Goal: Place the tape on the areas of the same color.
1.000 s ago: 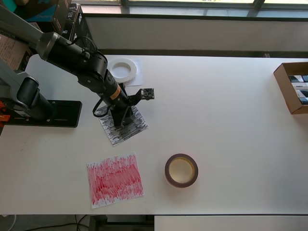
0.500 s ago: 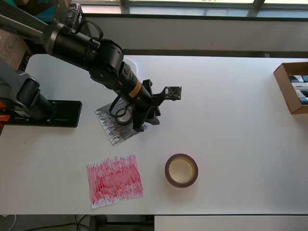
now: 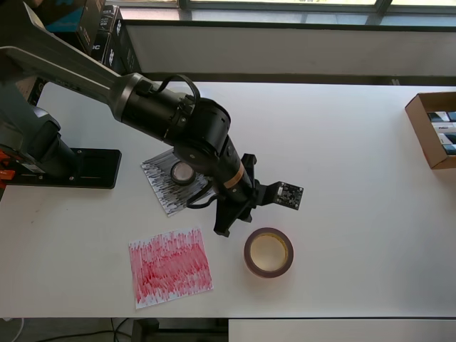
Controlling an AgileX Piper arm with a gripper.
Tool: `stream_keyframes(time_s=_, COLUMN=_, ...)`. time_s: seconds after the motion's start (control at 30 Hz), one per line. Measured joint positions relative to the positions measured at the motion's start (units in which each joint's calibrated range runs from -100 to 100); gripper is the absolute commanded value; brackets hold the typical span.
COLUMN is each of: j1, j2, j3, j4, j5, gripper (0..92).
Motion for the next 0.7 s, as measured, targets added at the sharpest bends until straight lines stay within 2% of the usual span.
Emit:
stream_keyframes(time_s=0.3, j1=-3.00, j2=5.85, j3=-7.94, j4=5.72, j5=0.00, gripper=33.7)
stream_keyframes(time_s=0.7, j1=-6.61, j2=13.16, j3=-17.31, j4=7.23, j5=-0.73, gripper=33.7)
